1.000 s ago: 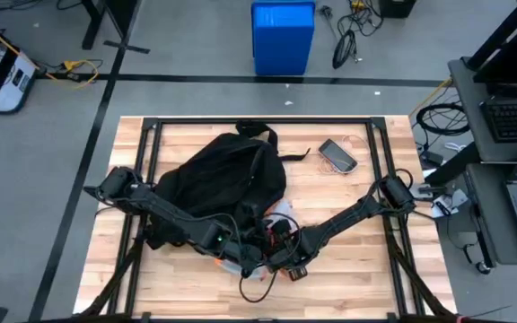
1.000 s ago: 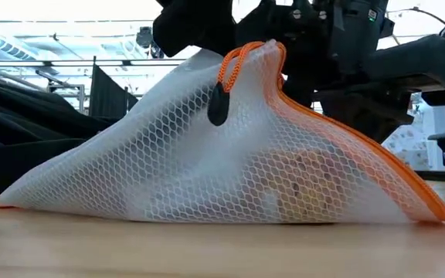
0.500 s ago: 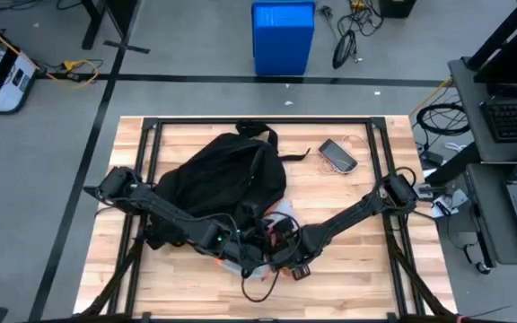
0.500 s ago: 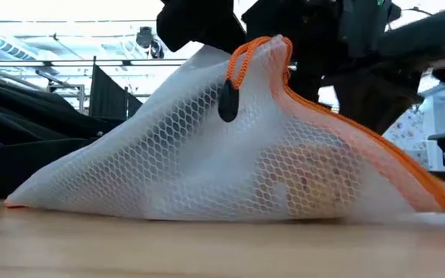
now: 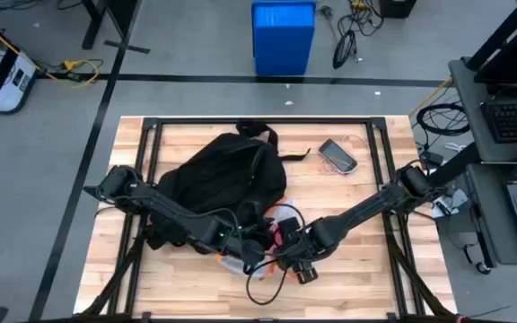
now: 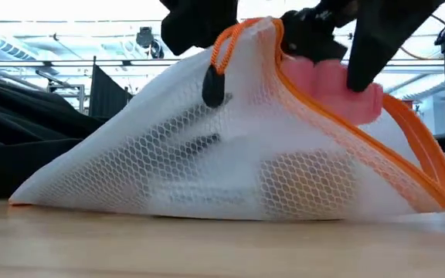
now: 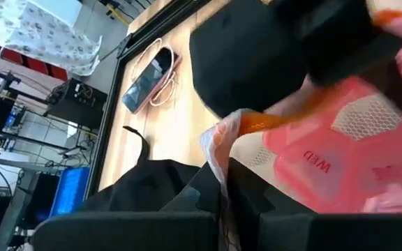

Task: Unpack backpack
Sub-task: Remove the pink medicine organizer from the orange zip bag

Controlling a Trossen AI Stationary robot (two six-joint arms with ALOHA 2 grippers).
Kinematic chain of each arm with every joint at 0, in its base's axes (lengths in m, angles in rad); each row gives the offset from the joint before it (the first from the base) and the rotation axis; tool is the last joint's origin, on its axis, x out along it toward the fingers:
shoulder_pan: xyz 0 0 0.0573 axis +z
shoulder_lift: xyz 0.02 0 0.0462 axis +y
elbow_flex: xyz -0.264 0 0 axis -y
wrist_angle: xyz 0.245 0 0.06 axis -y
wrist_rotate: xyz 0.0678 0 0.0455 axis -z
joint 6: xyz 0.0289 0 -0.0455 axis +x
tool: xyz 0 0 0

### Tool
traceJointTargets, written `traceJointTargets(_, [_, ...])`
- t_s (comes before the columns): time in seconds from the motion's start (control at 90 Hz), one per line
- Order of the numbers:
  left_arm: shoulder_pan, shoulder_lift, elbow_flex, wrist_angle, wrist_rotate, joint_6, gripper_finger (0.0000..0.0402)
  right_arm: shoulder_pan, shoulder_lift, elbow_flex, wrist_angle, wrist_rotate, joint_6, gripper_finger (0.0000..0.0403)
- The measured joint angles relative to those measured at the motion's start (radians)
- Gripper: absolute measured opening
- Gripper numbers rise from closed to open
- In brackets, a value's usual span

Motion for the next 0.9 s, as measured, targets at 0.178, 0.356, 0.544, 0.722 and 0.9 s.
traceJointTargets(0.178, [0.018,0.0,0.0,-0.058,0.017,-0.01,0.0,0.018,-0.027,0.002,0.005,-0.092,0.04,0.0201])
traceJointTargets(0.356, [0.023,0.0,0.0,-0.114,0.011,-0.027,0.0,0.049,-0.051,0.002,0.006,-0.186,0.095,0.0201])
traceJointTargets(0.544, [0.022,0.0,0.0,-0.111,0.01,-0.027,0.0,0.088,-0.082,0.003,0.006,-0.249,0.17,0.0201])
traceJointTargets(0.722, [0.032,0.0,-0.001,-0.111,0.012,-0.029,0.0,0.124,-0.116,0.003,0.018,-0.294,0.254,0.0201])
traceJointTargets(0.9, [0.038,0.0,-0.002,-0.112,0.019,-0.046,0.0,0.152,-0.153,0.004,-0.031,-0.291,0.366,0.02])
